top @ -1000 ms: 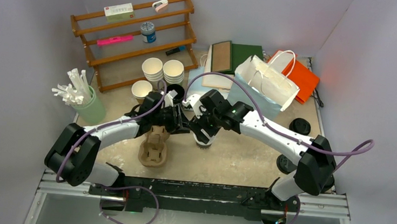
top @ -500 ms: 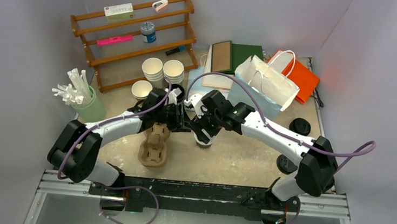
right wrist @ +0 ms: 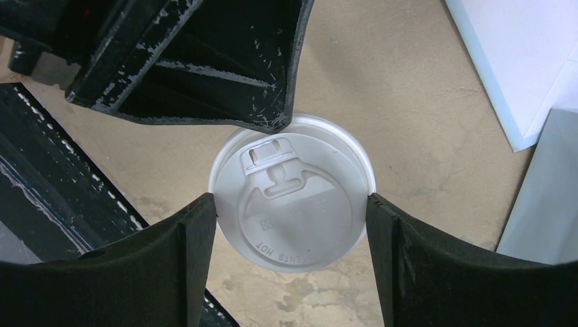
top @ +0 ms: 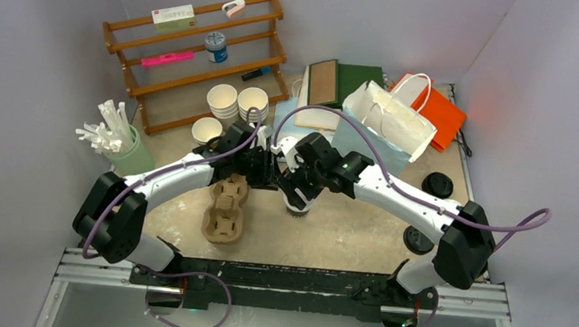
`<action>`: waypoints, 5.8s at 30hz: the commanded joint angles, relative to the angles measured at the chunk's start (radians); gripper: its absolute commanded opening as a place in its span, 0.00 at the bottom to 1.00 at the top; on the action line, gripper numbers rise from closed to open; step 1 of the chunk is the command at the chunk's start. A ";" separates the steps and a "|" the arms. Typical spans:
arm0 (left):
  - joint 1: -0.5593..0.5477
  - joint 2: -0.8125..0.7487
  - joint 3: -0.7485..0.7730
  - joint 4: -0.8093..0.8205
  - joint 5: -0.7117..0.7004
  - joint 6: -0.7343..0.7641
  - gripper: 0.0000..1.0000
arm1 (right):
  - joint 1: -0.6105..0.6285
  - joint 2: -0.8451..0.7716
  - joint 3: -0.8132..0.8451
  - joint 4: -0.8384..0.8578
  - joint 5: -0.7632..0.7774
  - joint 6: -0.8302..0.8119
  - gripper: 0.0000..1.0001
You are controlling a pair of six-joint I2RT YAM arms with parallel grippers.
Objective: Pack the takeout coffee
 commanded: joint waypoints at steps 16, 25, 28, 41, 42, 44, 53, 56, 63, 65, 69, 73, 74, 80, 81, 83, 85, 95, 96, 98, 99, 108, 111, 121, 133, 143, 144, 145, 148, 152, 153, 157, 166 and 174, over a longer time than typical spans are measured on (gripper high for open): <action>0.048 -0.119 0.282 -0.319 -0.202 0.098 0.64 | 0.014 -0.058 0.091 -0.117 0.042 0.207 0.56; 0.078 -0.174 0.301 -0.332 -0.284 0.079 0.65 | 0.014 -0.063 0.193 -0.285 0.105 0.279 0.56; 0.083 -0.161 0.348 -0.339 -0.306 0.088 0.65 | 0.014 -0.066 0.267 -0.380 0.103 0.308 0.55; 0.090 -0.107 0.521 -0.155 -0.339 0.078 0.63 | 0.014 -0.161 0.771 -0.596 0.214 0.354 0.52; 0.090 -0.098 0.525 -0.131 -0.321 0.068 0.63 | 0.013 -0.155 0.820 -0.606 0.251 0.352 0.51; 0.087 -0.073 0.542 -0.084 -0.271 0.057 0.63 | 0.014 -0.151 0.905 -0.614 0.325 0.346 0.50; -0.048 0.092 0.704 0.028 -0.300 0.065 0.63 | 0.013 -0.210 0.978 -0.486 0.749 0.269 0.52; -0.107 0.160 0.759 0.065 -0.318 0.057 0.63 | 0.006 -0.168 1.026 -0.515 0.922 0.252 0.52; -0.157 0.298 0.840 0.119 -0.378 0.008 0.64 | -0.312 -0.129 1.001 -0.472 0.760 0.225 0.52; -0.158 0.343 0.898 0.095 -0.389 0.029 0.64 | -0.381 -0.097 1.010 -0.510 0.683 0.238 0.52; -0.157 0.436 1.057 -0.021 -0.433 0.109 0.66 | -0.435 -0.063 1.006 -0.578 0.579 0.295 0.52; -0.157 0.504 1.157 -0.089 -0.451 0.162 0.66 | -0.446 -0.068 0.956 -0.639 0.525 0.342 0.51; -0.157 0.529 1.191 -0.109 -0.453 0.175 0.66 | -0.445 -0.077 0.935 -0.651 0.517 0.351 0.51; -0.157 0.594 1.261 -0.153 -0.435 0.215 0.64 | -0.446 -0.135 0.807 -0.697 0.499 0.407 0.50; -0.157 0.601 1.263 -0.148 -0.428 0.221 0.64 | -0.446 -0.140 0.790 -0.704 0.497 0.417 0.50; -0.157 0.614 1.269 -0.145 -0.410 0.234 0.63 | -0.447 -0.150 0.756 -0.723 0.498 0.439 0.50; -0.157 0.622 1.270 -0.144 -0.396 0.249 0.63 | -0.446 -0.146 0.738 -0.758 0.504 0.463 0.49; -0.157 0.643 1.277 -0.140 -0.289 0.325 0.44 | -0.447 -0.147 0.717 -0.763 0.262 0.528 0.39; -0.157 0.638 1.277 -0.143 -0.274 0.337 0.35 | -0.447 -0.144 0.721 -0.764 0.231 0.529 0.36; -0.157 0.619 1.269 -0.149 -0.241 0.362 0.16 | -0.447 -0.140 0.734 -0.758 0.186 0.524 0.27; -0.158 0.603 1.260 -0.154 -0.229 0.370 0.09 | -0.446 -0.145 0.737 -0.755 0.167 0.516 0.25; -0.125 0.455 1.215 -0.314 -0.131 0.383 0.00 | -0.300 -0.149 0.688 -0.749 0.163 0.479 0.27; -0.090 0.441 1.248 -0.416 -0.061 0.381 0.00 | -0.202 -0.129 0.691 -0.748 0.211 0.495 0.27; -0.083 0.317 1.142 -0.507 0.044 0.469 0.00 | -0.027 -0.167 0.614 -0.726 0.346 0.462 0.28; -0.125 0.125 0.836 -0.252 0.154 0.484 0.00 | 0.183 -0.239 0.418 -0.516 0.533 0.442 0.28; -0.126 0.135 0.723 -0.048 0.232 0.371 0.00 | 0.301 -0.312 0.233 -0.440 0.513 0.560 0.29; -0.126 0.149 0.736 -0.042 0.236 0.364 0.00 | 0.311 -0.317 0.217 -0.451 0.514 0.580 0.29; -0.126 0.164 0.750 -0.039 0.243 0.359 0.00 | 0.321 -0.324 0.202 -0.462 0.520 0.599 0.29; -0.131 0.204 0.791 -0.044 0.253 0.356 0.00 | 0.331 -0.346 0.170 -0.495 0.556 0.629 0.29; -0.136 0.236 0.814 -0.046 0.286 0.349 0.00 | 0.330 -0.342 0.155 -0.518 0.630 0.633 0.29; -0.137 0.244 0.813 -0.045 0.299 0.344 0.00 | 0.329 -0.339 0.153 -0.506 0.636 0.625 0.29; -0.139 0.279 0.816 -0.063 0.336 0.342 0.00 | 0.329 -0.340 0.127 -0.446 0.607 0.598 0.29; -0.139 0.308 0.870 -0.102 0.330 0.364 0.00 | 0.319 -0.342 0.125 -0.500 0.587 0.622 0.29; -0.139 0.297 0.871 -0.119 0.321 0.374 0.00 | 0.268 -0.358 0.120 -0.544 0.508 0.633 0.28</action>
